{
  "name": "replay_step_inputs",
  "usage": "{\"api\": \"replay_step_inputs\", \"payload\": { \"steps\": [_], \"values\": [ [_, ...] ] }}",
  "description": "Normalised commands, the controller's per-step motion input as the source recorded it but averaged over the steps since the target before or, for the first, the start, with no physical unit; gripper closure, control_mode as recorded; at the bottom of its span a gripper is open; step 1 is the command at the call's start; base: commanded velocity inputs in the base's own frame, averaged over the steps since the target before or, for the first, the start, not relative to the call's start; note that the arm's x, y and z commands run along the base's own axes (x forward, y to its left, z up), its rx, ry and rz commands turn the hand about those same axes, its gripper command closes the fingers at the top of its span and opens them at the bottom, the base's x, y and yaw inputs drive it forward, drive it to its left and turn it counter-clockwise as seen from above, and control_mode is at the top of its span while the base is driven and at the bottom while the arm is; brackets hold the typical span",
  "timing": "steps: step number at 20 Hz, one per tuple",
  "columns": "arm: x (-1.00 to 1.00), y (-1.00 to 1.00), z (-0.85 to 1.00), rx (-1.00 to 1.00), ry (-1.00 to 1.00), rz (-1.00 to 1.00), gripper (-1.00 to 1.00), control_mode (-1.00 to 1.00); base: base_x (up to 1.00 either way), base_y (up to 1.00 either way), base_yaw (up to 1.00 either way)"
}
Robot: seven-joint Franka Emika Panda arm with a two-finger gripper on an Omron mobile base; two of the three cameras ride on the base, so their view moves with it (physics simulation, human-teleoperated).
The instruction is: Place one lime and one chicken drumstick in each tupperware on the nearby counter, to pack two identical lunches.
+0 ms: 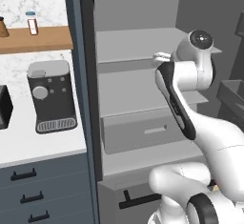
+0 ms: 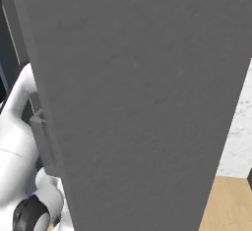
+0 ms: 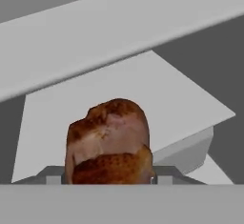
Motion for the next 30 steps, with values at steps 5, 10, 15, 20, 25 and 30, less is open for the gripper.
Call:
{"api": "replay_step_inputs", "payload": {
  "steps": [5, 10, 15, 20, 25, 30],
  "values": [
    [-1.00, 0.13, -0.47, 0.00, 0.00, 0.00, 1.00, -1.00, 0.00, 0.00, 0.00],
    [-0.20, 0.05, -0.13, 0.00, 0.00, 0.00, 1.00, 1.00, -0.80, 0.56, 0.06],
    [0.00, 0.00, 0.00, 0.00, 0.00, 0.00, 1.00, 1.00, -0.83, 1.00, 0.18],
    [0.00, 0.00, 0.00, 0.00, 0.00, 0.00, 1.00, 1.00, -0.17, 1.00, 0.15],
    [0.00, 0.00, 0.00, 0.00, 0.00, 0.00, 1.00, 1.00, 0.27, 1.00, 0.02],
    [0.00, 0.00, 0.00, 0.00, 0.00, 0.00, 1.00, 1.00, 0.56, 1.00, 0.00]
  ]
}}
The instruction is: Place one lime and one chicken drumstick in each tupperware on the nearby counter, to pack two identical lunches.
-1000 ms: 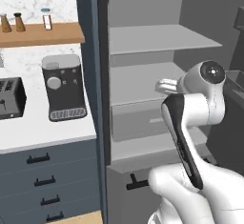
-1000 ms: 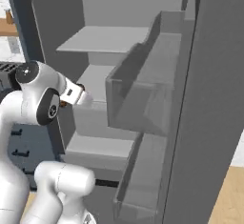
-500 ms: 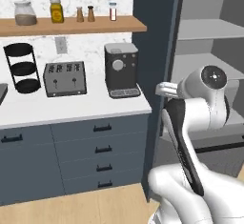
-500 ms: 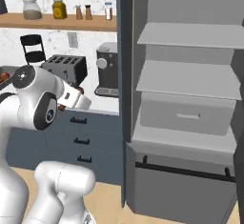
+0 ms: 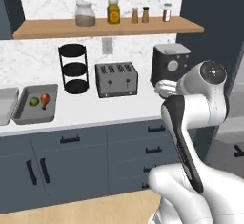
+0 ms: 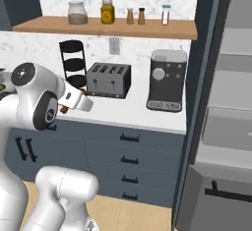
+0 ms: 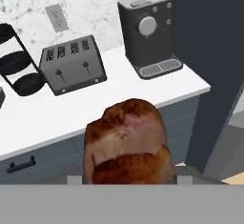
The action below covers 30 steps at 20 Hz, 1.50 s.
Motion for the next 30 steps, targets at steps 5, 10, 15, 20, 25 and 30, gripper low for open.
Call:
{"api": "replay_step_inputs", "payload": {
  "steps": [5, 10, 15, 20, 25, 30],
  "values": [
    [0.00, 0.00, 0.00, 0.00, 0.00, 0.00, 1.00, 1.00, 0.54, 1.00, 0.00],
    [0.00, 0.00, 0.00, 0.00, 0.00, 0.00, 1.00, 1.00, 0.46, 1.00, 0.00],
    [0.00, 0.00, 0.00, 0.00, 0.00, 0.00, 1.00, 1.00, 0.68, 1.00, 0.00],
    [0.00, 0.00, 0.00, 0.00, 0.00, 0.00, 1.00, 1.00, 0.94, 1.00, -0.01],
    [0.00, 0.00, 0.00, 0.00, 0.00, 0.00, 1.00, 1.00, 0.81, 1.00, -0.02],
    [0.03, 0.15, -0.79, -0.04, 0.08, 0.01, 1.00, -1.00, 0.06, 0.16, 0.00]
  ]
}}
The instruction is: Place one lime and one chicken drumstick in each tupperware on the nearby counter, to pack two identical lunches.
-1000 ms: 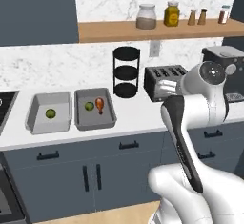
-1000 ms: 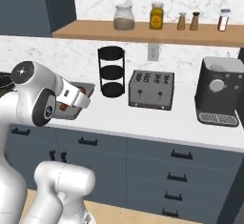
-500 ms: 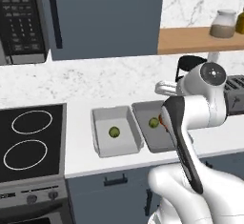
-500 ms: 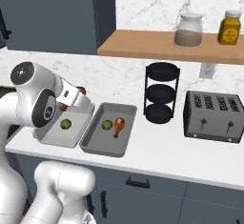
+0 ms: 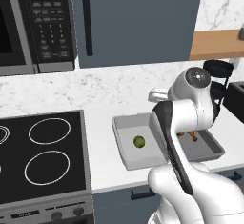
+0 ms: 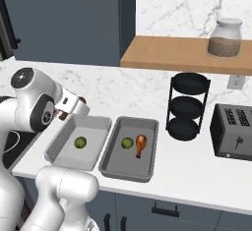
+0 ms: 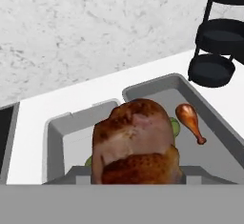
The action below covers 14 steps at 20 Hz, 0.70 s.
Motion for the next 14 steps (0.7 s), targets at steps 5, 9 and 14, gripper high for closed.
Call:
{"api": "replay_step_inputs", "payload": {
  "steps": [5, 9, 14],
  "values": [
    [0.14, 0.00, -0.95, 0.00, 0.15, 0.06, 1.00, -1.00, 0.00, 0.00, 0.00],
    [0.55, 0.04, -1.00, 0.04, 0.21, 0.12, 1.00, -1.00, 0.00, 0.00, 0.00],
    [0.75, 0.21, -0.85, 0.01, 0.21, 0.14, 1.00, -1.00, 0.00, 0.00, 0.00]
  ]
}}
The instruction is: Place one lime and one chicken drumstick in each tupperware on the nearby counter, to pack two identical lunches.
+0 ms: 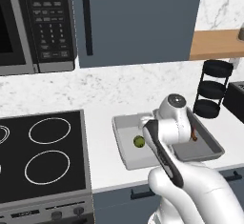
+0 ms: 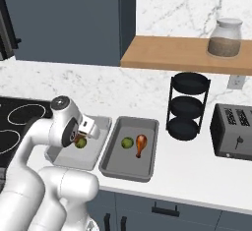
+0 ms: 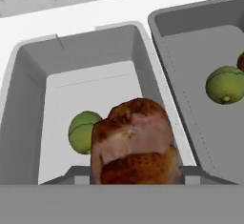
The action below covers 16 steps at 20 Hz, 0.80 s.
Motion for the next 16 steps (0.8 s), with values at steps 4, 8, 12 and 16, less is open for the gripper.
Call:
{"api": "replay_step_inputs", "payload": {
  "steps": [4, 8, 12, 16],
  "values": [
    [0.46, 0.36, -0.25, -0.07, 0.18, 0.07, 1.00, -1.00, 0.00, 0.00, 0.00],
    [0.31, 0.28, -0.24, -0.12, 0.19, 0.01, 1.00, -1.00, 0.00, 0.00, 0.00],
    [0.16, 0.03, -0.25, -0.06, 0.09, 0.05, 1.00, -1.00, 0.00, 0.00, 0.00],
    [0.15, 0.00, -0.39, -0.03, 0.00, 0.08, 1.00, -1.00, 0.00, 0.00, 0.00]
  ]
}}
